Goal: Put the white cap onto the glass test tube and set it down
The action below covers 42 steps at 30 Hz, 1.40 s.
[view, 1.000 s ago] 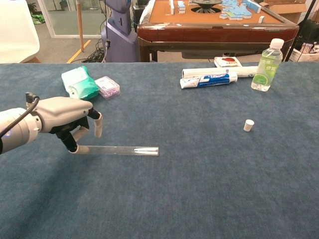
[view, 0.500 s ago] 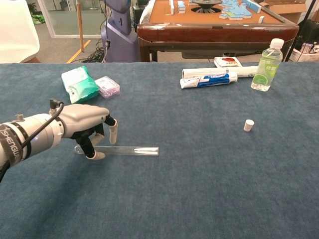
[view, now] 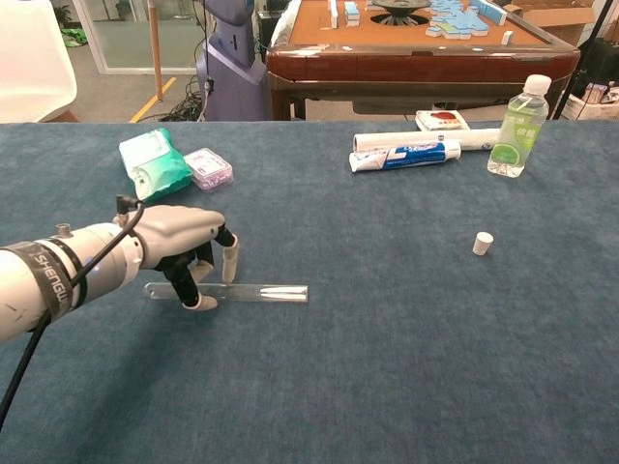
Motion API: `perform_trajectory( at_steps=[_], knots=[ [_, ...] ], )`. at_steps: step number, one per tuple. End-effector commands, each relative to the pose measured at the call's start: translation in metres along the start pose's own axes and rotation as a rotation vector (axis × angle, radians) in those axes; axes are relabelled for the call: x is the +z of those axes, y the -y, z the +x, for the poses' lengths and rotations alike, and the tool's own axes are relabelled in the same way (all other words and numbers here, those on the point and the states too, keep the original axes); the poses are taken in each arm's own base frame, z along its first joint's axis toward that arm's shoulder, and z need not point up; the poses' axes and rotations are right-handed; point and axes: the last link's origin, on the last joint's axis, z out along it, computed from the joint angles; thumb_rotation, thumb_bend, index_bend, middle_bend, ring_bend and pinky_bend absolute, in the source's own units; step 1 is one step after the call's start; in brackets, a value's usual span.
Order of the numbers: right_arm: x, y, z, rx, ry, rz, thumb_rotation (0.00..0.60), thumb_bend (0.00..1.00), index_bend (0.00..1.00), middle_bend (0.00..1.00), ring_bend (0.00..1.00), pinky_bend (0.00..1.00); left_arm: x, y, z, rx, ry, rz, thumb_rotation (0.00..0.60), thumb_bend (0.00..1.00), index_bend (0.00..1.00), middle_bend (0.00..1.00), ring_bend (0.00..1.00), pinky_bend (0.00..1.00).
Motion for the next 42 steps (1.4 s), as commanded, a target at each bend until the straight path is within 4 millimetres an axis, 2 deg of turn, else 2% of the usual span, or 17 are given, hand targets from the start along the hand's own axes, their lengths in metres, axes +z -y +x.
perform_trajectory(
  at_steps=[1, 9, 17, 22, 25, 32, 36, 42],
  knots=[
    [-0.001, -0.001, 0.0, 0.0, 0.0, -0.001, 0.6, 0.41, 0.25, 0.55, 0.44, 0.49, 0.001, 0.0, -0.001, -0.002, 0.001, 0.004, 0.6, 0.25, 0.49, 0.84, 0.9, 1.0],
    [-0.001, -0.001, 0.001, 0.0, -0.001, -0.003, 0.6, 0.41, 0.25, 0.55, 0.44, 0.49, 0.001, 0.002, -0.002, 0.018, 0.004, 0.001, 0.6, 0.26, 0.52, 0.86, 0.91, 1.0],
    [-0.002, -0.002, 0.0, -0.005, 0.005, -0.008, 0.6, 0.41, 0.25, 0.55, 0.44, 0.49, -0.001, 0.005, -0.001, 0.01, -0.002, -0.013, 0.6, 0.36, 0.57, 0.9, 0.94, 1.0],
    [-0.003, 0.0, 0.0, 0.0, 0.008, -0.007, 0.6, 0.41, 0.25, 0.54, 0.44, 0.49, -0.003, 0.017, 0.004, -0.033, -0.022, -0.017, 0.6, 0.38, 0.61, 0.94, 0.96, 1.0],
    [-0.002, 0.004, -0.002, -0.005, 0.013, 0.0, 0.6, 0.41, 0.26, 0.49, 0.39, 0.48, -0.005, 0.028, 0.009, -0.107, -0.034, -0.015, 0.6, 0.38, 0.63, 0.94, 0.97, 1.0],
    [0.01, 0.03, -0.012, -0.04, 0.025, 0.079, 0.6, 0.41, 0.34, 0.37, 0.25, 0.35, -0.02, 0.052, 0.025, -0.265, -0.061, -0.03, 0.6, 0.38, 0.64, 0.94, 0.97, 1.0],
    [0.021, 0.053, -0.023, -0.077, 0.039, 0.138, 0.6, 0.41, 0.38, 0.35, 0.23, 0.33, -0.032, 0.055, 0.034, -0.339, -0.074, -0.071, 0.6, 0.38, 0.64, 0.94, 0.97, 1.0],
    [0.04, 0.091, -0.045, -0.13, 0.073, 0.22, 0.6, 0.39, 0.39, 0.31, 0.17, 0.25, -0.049, 0.052, 0.038, -0.377, -0.085, -0.147, 0.6, 0.38, 0.64, 0.94, 0.96, 1.0]
  ],
)
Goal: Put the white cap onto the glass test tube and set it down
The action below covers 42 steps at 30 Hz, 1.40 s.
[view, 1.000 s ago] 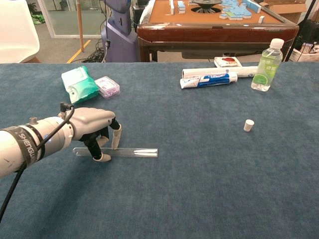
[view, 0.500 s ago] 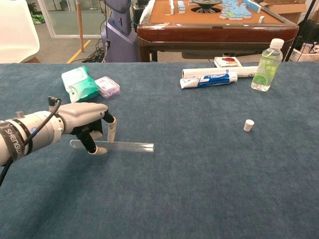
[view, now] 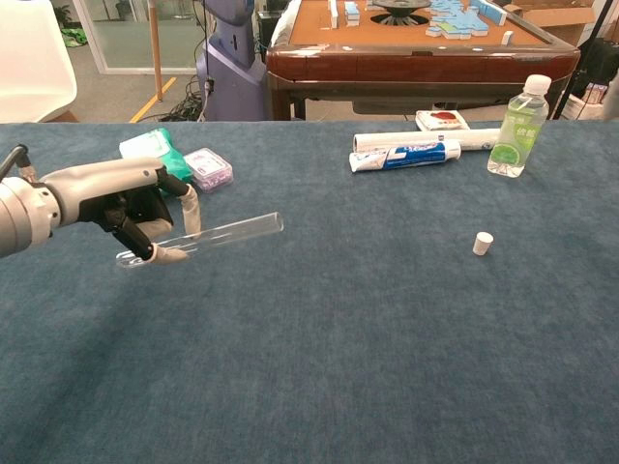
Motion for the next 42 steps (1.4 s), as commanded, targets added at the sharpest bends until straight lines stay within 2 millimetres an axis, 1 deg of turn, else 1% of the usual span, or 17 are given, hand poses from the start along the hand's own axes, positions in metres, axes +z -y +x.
perform_trajectory(
  at_steps=[1, 3, 6, 8, 17, 23, 32, 42],
  knots=[
    [0.018, 0.024, -0.013, -0.026, 0.028, 0.054, 0.6, 0.37, 0.39, 0.3, 0.15, 0.23, -0.012, -0.003, 0.001, -0.035, 0.008, -0.04, 0.6, 0.38, 0.64, 0.94, 0.96, 1.0],
    [0.024, 0.034, -0.021, -0.031, 0.045, 0.073, 0.6, 0.31, 0.4, 0.28, 0.14, 0.21, -0.015, -0.005, 0.001, -0.04, 0.013, -0.059, 0.6, 0.38, 0.64, 0.94, 0.96, 1.0],
    [0.031, 0.043, -0.032, -0.058, 0.068, 0.09, 0.6, 0.3, 0.42, 0.28, 0.13, 0.21, -0.017, -0.005, 0.001, -0.026, 0.017, -0.071, 0.6, 0.38, 0.64, 0.94, 0.96, 1.0],
    [0.035, 0.044, -0.039, -0.089, 0.082, 0.091, 0.6, 0.3, 0.45, 0.28, 0.13, 0.21, -0.018, -0.003, 0.002, -0.021, 0.012, -0.068, 0.6, 0.38, 0.64, 0.94, 0.96, 1.0],
    [0.052, 0.046, -0.061, -0.139, 0.124, 0.071, 0.6, 0.28, 0.46, 0.28, 0.12, 0.21, -0.026, 0.003, 0.002, -0.014, 0.025, -0.049, 0.6, 0.38, 0.64, 0.93, 0.96, 1.0],
    [0.062, 0.055, -0.079, -0.164, 0.167, 0.076, 0.6, 0.27, 0.46, 0.27, 0.11, 0.2, -0.028, 0.002, 0.002, -0.015, 0.03, -0.049, 0.6, 0.38, 0.64, 0.93, 0.95, 1.0],
    [0.076, 0.067, -0.093, -0.154, 0.194, 0.076, 0.6, 0.27, 0.46, 0.26, 0.11, 0.19, -0.031, 0.006, 0.0, -0.017, 0.035, -0.033, 0.6, 0.38, 0.64, 0.93, 0.95, 1.0],
    [0.082, 0.073, -0.099, -0.153, 0.211, 0.071, 0.6, 0.28, 0.47, 0.26, 0.11, 0.19, -0.031, 0.01, -0.001, -0.024, 0.038, -0.021, 0.6, 0.38, 0.64, 0.93, 0.95, 1.0]
  ],
)
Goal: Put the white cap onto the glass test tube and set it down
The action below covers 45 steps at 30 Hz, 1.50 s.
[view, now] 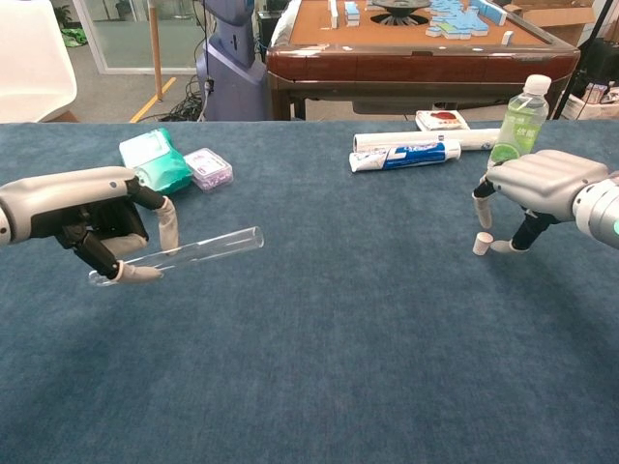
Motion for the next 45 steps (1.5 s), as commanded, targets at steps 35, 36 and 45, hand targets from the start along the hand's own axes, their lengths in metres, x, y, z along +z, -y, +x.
perform_trajectory(
  at_steps=[35, 36, 45],
  knots=[
    [0.01, 0.008, -0.004, 0.004, 0.039, -0.007, 0.6, 0.36, 0.55, 0.26, 0.11, 0.19, 0.002, 0.008, -0.001, -0.022, 0.0, 0.019, 0.6, 0.38, 0.64, 0.93, 0.95, 1.0],
    [0.01, 0.008, -0.003, 0.009, 0.037, -0.006, 0.6, 0.38, 0.56, 0.27, 0.11, 0.19, 0.002, 0.008, -0.001, -0.024, 0.0, 0.02, 0.6, 0.38, 0.64, 0.93, 0.95, 1.0],
    [-0.004, 0.007, 0.03, 0.145, -0.037, 0.037, 0.6, 0.41, 0.59, 0.28, 0.11, 0.19, 0.009, 0.012, 0.008, -0.06, -0.006, 0.037, 0.6, 0.38, 0.64, 0.93, 0.95, 1.0]
  ],
)
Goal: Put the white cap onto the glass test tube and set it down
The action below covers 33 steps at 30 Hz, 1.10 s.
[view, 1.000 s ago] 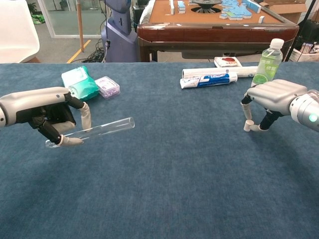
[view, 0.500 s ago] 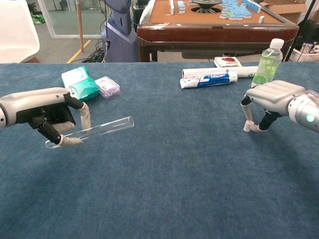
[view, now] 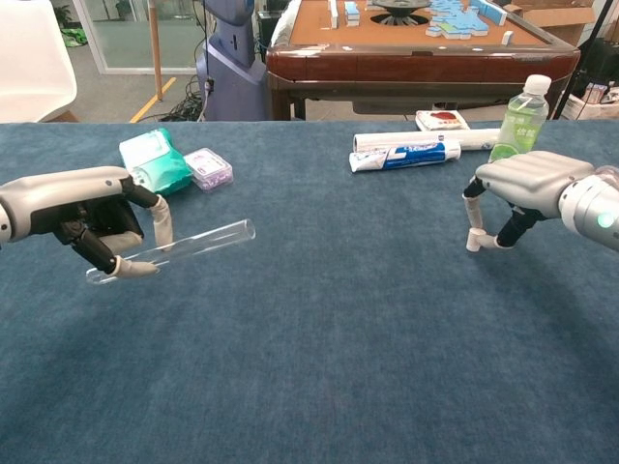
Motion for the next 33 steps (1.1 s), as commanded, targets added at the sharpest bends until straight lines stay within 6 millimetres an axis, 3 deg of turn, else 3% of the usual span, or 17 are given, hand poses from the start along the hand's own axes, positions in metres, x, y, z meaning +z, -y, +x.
perform_trajectory(
  at_steps=[1, 8, 14, 24, 33],
  knots=[
    [-0.011, 0.002, 0.027, 0.09, -0.061, 0.04, 0.6, 0.41, 0.59, 0.28, 0.11, 0.19, 0.003, 0.0, 0.005, -0.028, -0.003, 0.005, 0.6, 0.38, 0.64, 0.93, 0.95, 1.0],
    [-0.036, 0.024, 0.082, 0.229, -0.212, 0.188, 0.6, 0.41, 0.59, 0.28, 0.11, 0.19, 0.014, -0.008, 0.013, -0.134, 0.021, 0.005, 0.6, 0.38, 0.65, 0.93, 0.95, 1.0],
    [-0.053, 0.049, 0.109, 0.291, -0.315, 0.303, 0.6, 0.41, 0.59, 0.28, 0.11, 0.19, 0.023, -0.019, 0.015, -0.211, 0.049, -0.006, 0.6, 0.38, 0.65, 0.93, 0.95, 1.0],
    [-0.064, 0.078, 0.123, 0.334, -0.387, 0.388, 0.6, 0.41, 0.59, 0.28, 0.11, 0.18, 0.031, -0.039, 0.015, -0.28, 0.074, -0.035, 0.6, 0.38, 0.65, 0.93, 0.95, 1.0],
    [-0.068, 0.087, 0.12, 0.335, -0.381, 0.407, 0.6, 0.41, 0.59, 0.28, 0.11, 0.18, 0.033, -0.046, 0.015, -0.311, 0.082, -0.043, 0.6, 0.38, 0.65, 0.93, 0.95, 1.0]
  ],
)
